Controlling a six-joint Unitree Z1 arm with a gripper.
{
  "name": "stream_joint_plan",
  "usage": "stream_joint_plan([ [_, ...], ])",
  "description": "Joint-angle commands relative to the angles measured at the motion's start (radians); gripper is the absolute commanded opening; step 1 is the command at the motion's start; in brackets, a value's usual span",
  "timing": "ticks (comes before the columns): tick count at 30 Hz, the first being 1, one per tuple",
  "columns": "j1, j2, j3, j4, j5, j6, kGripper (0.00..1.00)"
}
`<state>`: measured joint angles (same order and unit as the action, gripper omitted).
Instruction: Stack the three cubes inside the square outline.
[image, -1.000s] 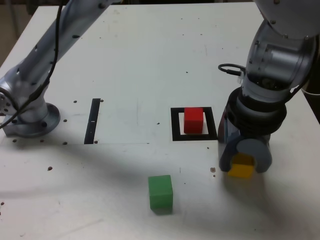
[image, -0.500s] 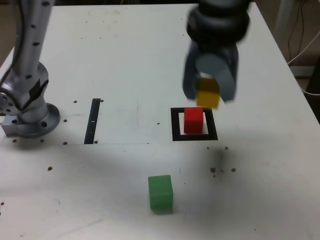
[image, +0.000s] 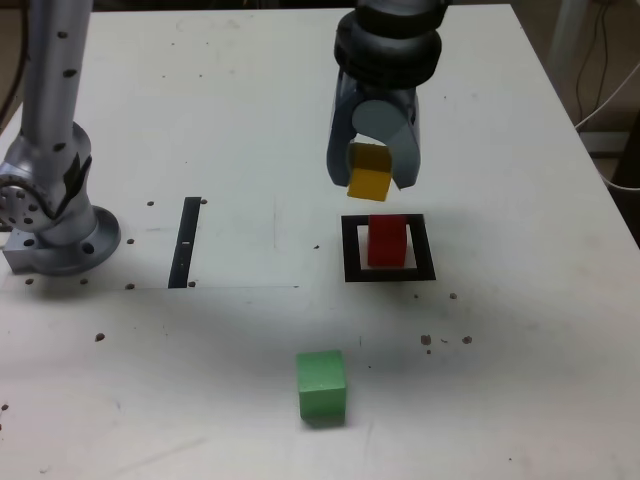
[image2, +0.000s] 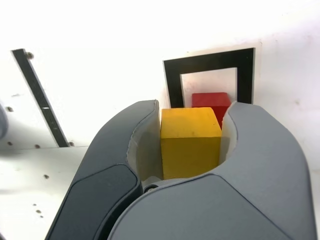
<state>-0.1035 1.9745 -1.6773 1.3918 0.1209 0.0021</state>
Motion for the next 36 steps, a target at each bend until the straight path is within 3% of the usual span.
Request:
stream_joint_plan([
  [1,0.001,-0.005,0.008,-0.013,-0.005,-0.003,0.23],
  [13,0.005,-0.039,0.124,-0.147,-0.029,-0.06,0.23],
  [36,-0.003,-0.035,0.149,-0.205,-0.071,-0.06,0.22],
])
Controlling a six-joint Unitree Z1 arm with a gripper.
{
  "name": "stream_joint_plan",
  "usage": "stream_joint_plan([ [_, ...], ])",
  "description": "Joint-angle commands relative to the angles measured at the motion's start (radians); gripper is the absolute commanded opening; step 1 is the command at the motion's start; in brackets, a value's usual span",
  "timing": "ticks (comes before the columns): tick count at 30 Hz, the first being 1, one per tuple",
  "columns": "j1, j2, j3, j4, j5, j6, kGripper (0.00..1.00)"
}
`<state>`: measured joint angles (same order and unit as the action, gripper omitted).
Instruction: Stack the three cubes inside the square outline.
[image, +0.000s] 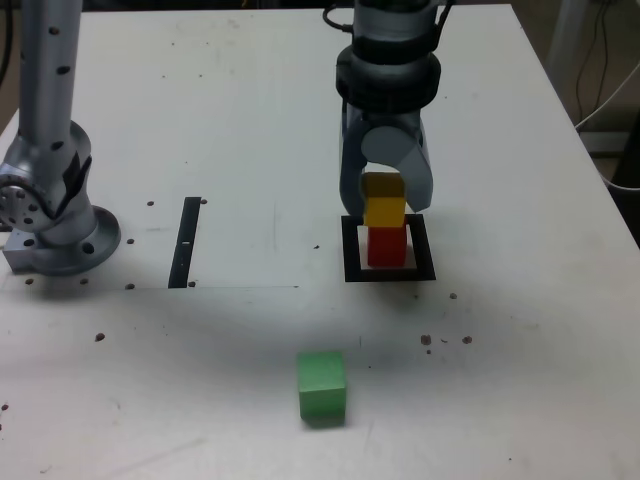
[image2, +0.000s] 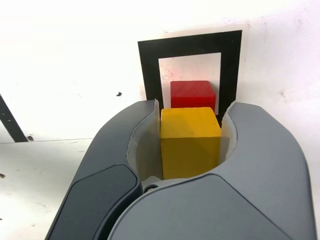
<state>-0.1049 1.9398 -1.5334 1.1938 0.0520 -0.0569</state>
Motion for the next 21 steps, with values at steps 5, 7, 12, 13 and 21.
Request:
stream_joint_plan([
  [5,-0.002,0.007,0.022,-0.028,-0.001,-0.001,0.23],
  [7,-0.002,0.009,0.028,-0.038,-0.001,-0.001,0.23],
  [12,-0.002,0.01,0.042,-0.058,-0.001,-0.001,0.23],
  [13,-0.002,0.01,0.043,-0.06,-0.001,-0.001,0.25],
  [21,-0.002,0.01,0.045,-0.063,0.001,-0.001,0.44],
])
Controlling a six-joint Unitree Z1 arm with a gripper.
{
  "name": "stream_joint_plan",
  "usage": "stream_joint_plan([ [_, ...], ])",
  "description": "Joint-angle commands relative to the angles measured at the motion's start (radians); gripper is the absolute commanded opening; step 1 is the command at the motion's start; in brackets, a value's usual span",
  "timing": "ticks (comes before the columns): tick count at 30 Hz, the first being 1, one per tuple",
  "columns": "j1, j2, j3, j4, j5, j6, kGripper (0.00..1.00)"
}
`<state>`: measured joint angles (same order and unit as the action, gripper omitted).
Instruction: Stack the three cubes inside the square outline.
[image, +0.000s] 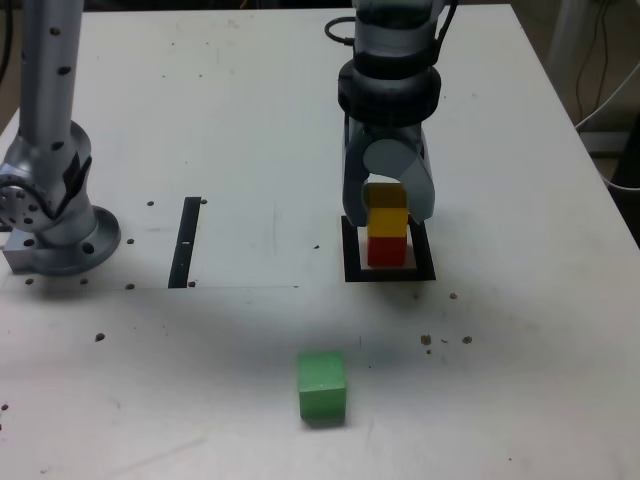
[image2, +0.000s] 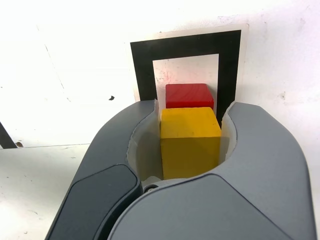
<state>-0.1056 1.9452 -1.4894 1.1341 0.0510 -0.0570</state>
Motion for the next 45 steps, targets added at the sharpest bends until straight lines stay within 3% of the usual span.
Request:
stream_joint_plan([
  [1,-0.002,0.004,0.002,-0.004,0.002,-0.001,0.49],
  [5,-0.001,0.004,0.006,-0.009,0.004,-0.001,0.8],
  [9,0.0,0.001,0.013,-0.015,0.0,-0.001,0.98],
  [30,-0.021,-0.074,0.029,0.005,-0.003,-0.041,0.99],
  [36,-0.111,-0.139,0.02,0.107,0.011,-0.193,0.99],
  [45,-0.311,-0.141,-0.007,0.221,-0.071,-0.474,1.0],
])
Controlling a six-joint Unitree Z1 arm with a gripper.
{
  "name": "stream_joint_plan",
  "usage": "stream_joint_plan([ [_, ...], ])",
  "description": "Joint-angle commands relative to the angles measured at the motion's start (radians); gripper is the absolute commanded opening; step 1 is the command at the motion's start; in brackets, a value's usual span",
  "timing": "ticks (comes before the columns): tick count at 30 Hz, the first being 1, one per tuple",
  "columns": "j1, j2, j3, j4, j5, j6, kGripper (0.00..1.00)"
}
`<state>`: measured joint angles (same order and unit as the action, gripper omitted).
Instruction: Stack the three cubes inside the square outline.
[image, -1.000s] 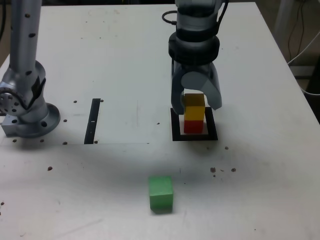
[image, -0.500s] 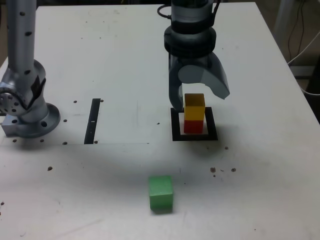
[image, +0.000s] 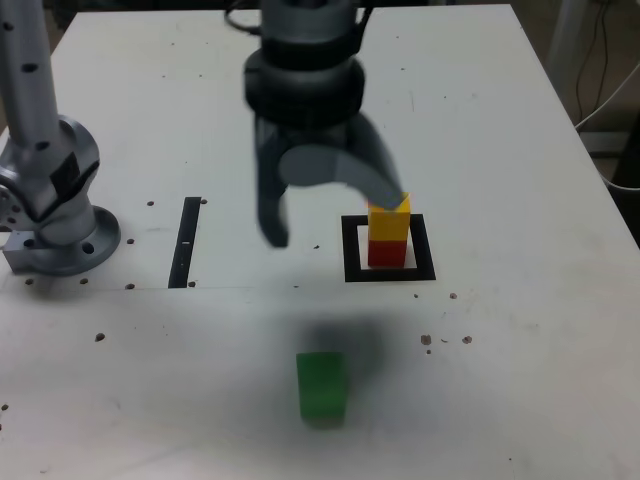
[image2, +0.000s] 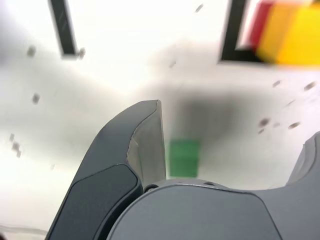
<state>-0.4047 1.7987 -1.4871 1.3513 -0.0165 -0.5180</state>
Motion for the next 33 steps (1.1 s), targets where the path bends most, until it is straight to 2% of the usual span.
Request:
stream_joint_plan([
  [1,-0.032,0.012,-0.017,0.007,-0.011,-0.04,1.0],
  [4,-0.089,0.049,-0.053,0.018,-0.024,-0.098,1.0],
  [11,-0.137,0.124,-0.087,0.04,-0.083,-0.127,1.0],
  [15,-0.15,0.138,-0.072,0.026,-0.093,-0.138,1.0],
  [19,-0.152,0.135,-0.034,-0.003,-0.095,-0.146,1.0],
  [27,-0.178,0.126,0.068,-0.134,-0.104,-0.176,1.0],
  [33,-0.193,0.126,0.104,-0.164,-0.121,-0.205,1.0],
])
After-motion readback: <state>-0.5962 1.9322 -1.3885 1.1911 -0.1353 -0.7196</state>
